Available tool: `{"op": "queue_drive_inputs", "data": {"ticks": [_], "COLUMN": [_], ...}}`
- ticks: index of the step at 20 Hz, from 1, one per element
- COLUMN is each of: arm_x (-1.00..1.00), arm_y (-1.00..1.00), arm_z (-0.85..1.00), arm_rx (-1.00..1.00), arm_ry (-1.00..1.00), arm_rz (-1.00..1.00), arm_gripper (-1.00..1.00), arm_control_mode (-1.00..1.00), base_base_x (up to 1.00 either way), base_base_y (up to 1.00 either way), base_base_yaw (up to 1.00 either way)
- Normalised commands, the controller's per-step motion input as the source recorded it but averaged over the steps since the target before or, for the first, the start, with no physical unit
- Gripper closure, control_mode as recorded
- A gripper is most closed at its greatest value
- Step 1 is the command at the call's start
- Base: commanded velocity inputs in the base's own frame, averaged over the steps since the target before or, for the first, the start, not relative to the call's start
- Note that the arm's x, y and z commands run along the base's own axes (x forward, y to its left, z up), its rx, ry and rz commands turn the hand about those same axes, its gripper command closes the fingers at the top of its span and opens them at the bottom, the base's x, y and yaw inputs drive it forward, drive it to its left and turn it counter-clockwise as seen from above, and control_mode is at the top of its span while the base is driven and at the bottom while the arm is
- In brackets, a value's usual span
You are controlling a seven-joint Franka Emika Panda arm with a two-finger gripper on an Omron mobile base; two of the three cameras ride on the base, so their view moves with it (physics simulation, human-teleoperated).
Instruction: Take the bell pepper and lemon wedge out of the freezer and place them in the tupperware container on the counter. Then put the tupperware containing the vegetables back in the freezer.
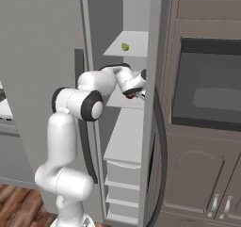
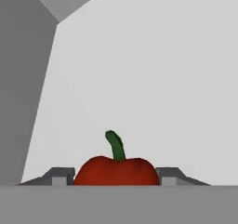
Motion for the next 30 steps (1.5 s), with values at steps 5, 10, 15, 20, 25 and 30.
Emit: {"op": "queue_drive_inputs", "data": {"ticks": [5,10,15,20,25,30], "arm_x": [-0.17,-0.63,-0.91,-0.97,-1.0,-0.94], "arm_y": [0.06,0.02,0.4,0.5,0.01,0.0], "arm_z": [-0.54,-0.52,-0.39,-0.03,0.06,0.22], "arm_rx": [0.0,0.0,0.0,0.0,-0.01,0.0], "arm_ry": [0.07,0.0,-0.04,-0.06,0.0,0.0], "arm_rz": [0.03,0.03,0.06,0.1,0.03,0.0], "arm_gripper": [1.0,1.0,1.0,1.0,1.0,1.0], "arm_control_mode": [-1.0,-1.0,-1.0,-1.0,-1.0,-1.0], "base_base_x": [0.0,0.0,0.0,0.0,0.0,0.0], "base_base_y": [0.0,0.0,0.0,0.0,0.0,0.0], "base_base_yaw": [0.0,0.0,0.0,0.0,0.0,0.0]}}
